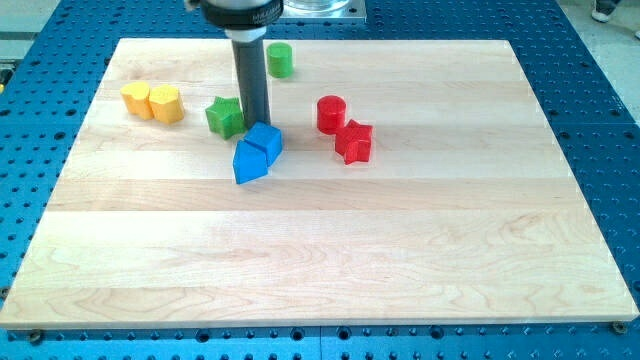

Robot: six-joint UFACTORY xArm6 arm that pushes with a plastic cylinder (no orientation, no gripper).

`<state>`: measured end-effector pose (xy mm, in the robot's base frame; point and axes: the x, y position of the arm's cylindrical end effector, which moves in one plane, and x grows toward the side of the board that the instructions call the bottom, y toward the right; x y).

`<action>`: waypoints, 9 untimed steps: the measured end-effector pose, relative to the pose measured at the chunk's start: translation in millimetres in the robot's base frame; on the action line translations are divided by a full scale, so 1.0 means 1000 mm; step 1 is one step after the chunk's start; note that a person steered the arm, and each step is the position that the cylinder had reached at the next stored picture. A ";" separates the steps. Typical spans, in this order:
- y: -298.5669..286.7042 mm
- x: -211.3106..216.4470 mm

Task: Place the green star to the top left of the green circle

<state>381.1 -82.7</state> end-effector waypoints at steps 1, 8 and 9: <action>-0.022 0.014; -0.056 0.015; -0.064 -0.046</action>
<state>335.5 -146.8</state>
